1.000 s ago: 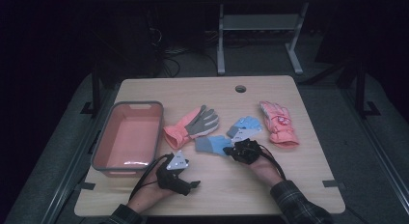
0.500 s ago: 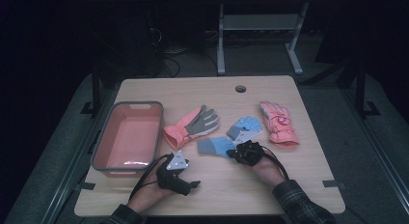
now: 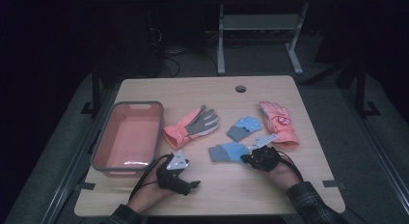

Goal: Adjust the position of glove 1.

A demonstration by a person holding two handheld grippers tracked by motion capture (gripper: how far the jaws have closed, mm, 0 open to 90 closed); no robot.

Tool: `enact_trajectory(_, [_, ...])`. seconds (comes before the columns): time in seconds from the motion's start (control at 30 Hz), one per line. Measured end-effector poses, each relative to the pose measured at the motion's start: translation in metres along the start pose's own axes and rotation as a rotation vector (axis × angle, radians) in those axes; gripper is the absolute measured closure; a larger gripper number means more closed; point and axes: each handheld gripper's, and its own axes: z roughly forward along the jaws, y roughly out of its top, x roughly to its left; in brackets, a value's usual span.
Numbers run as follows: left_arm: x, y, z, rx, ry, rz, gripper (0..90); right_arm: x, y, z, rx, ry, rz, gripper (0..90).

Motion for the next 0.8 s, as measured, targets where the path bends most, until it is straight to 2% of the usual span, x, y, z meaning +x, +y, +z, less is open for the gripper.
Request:
enact_trajectory(0.17, [0.0, 0.0, 0.0, 0.0, 0.001, 0.0, 12.4, -0.005, -0.016, -0.016, 0.011, 0.0, 0.019, 89.8])
enact_trajectory(0.4, [0.0, 0.0, 0.0, 0.0, 0.0, 0.0, 12.5, -0.009, -0.021, -0.025, -0.001, 0.008, 0.032, 89.8])
enact_trajectory(0.57, [0.001, 0.0, 0.0, 0.003, 0.001, 0.002, 12.5, -0.003, -0.006, -0.021, -0.053, 0.043, 0.047, 89.8])
enact_trajectory(0.8, [0.001, 0.001, 0.0, 0.004, 0.004, 0.008, 12.5, 0.007, 0.026, 0.004, -0.062, 0.066, 0.018, 89.8])
